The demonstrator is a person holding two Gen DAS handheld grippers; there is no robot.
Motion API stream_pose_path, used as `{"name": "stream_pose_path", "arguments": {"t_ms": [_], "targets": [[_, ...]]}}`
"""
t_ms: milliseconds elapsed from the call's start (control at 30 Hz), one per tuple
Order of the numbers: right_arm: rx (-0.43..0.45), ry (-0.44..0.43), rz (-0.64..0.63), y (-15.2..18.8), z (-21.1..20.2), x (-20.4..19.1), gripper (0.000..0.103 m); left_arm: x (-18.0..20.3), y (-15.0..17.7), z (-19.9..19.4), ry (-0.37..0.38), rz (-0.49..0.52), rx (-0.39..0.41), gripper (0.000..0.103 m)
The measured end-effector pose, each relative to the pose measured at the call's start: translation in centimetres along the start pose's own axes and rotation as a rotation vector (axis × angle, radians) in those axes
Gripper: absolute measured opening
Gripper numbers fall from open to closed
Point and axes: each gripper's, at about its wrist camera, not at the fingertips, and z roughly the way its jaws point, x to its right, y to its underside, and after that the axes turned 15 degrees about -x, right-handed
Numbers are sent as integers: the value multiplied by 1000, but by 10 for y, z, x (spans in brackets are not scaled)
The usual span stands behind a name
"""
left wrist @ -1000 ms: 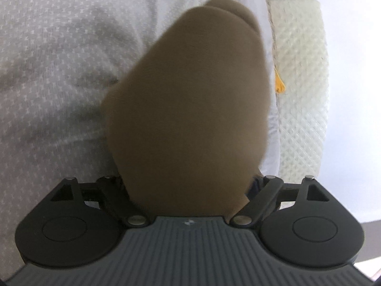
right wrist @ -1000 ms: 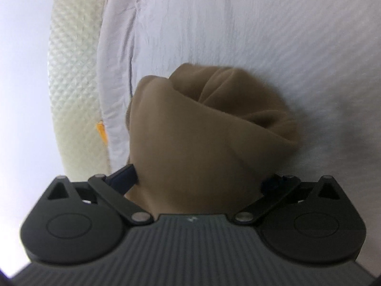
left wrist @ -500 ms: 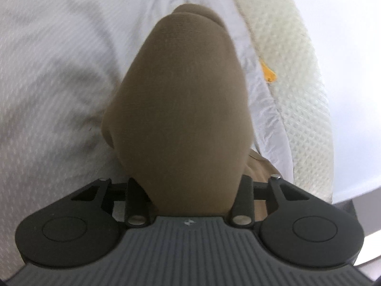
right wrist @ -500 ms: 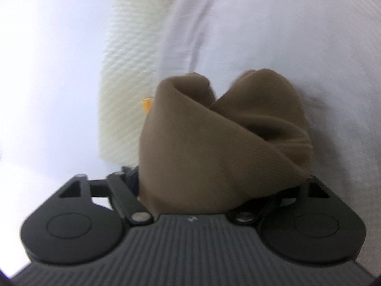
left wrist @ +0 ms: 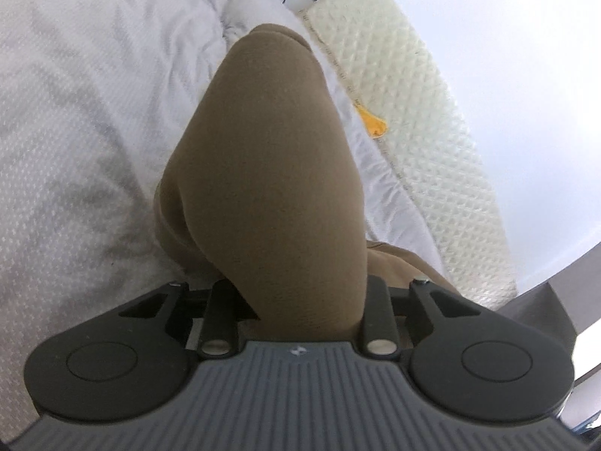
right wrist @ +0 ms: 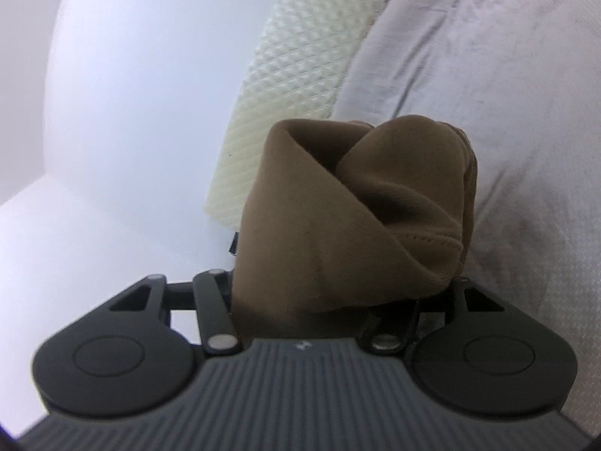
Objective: Fold large clothes
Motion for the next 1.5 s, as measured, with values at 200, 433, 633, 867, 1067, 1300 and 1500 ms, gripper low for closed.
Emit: {"name": "stream_pose_path", "arguments": {"t_ms": [200,433,633,867,1067,1300,1500], "targets": [[12,-35,-64,-18,-8,-20,60,31,-3,-12,49,67,10,31],[68,-97,-115,-50,-30,-40,60,101,-13,-17,112,185,14,31],[140,-121,-175,-109,-53,-62,60,183,-34,20,176,237,-7,31],[228,-100,-229,-194,-64,-54,60,270,-57,122,250,244,-68,31],[285,-53,-233,-266,-61,-9,60,310,-75,248,261,272,-141,31],[318,20,-194,-316,-48,75,60,325,-71,395,220,302,-235,31],[338,92,-125,-327,-24,185,60,282,-50,493,182,321,-321,31]]}}
